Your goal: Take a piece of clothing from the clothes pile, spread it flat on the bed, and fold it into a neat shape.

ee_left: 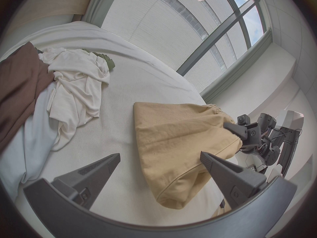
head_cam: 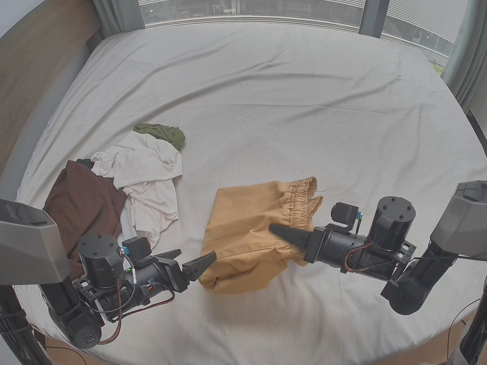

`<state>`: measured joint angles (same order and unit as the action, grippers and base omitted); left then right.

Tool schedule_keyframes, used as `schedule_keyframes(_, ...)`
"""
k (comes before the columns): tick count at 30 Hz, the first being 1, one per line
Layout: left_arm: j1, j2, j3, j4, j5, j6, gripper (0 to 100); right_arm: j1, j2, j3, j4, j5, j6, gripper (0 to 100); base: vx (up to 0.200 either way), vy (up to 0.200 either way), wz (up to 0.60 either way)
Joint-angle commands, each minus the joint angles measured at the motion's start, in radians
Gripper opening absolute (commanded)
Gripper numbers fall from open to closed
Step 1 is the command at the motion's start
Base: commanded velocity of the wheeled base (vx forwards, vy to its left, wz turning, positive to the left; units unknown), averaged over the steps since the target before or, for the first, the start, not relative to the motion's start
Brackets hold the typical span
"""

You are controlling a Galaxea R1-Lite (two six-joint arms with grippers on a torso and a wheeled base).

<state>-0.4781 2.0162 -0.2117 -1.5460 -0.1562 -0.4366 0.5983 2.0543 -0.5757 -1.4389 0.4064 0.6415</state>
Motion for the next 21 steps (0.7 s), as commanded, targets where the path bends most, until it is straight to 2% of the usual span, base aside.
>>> schedule_keyframes(1,0.003,-0.016,-0.005,0.000,0.000,-0.002,100,0.006,-0.080,-0.078,0.063,0.002,0.000,0,0.000,0.000,0.00)
schedule_keyframes(8,0.012,-0.014,-0.008,0.000,0.000,-0.002,100,-0.015,-0.117,-0.231,0.221,0.008,-0.002,0,0.000,0.000,0.00)
schedule_keyframes(21,0.010,-0.007,-0.014,0.000,0.000,-0.010,100,-0.118,-0.086,-0.512,0.428,0.057,0.000,0,0.000,0.000,0.00)
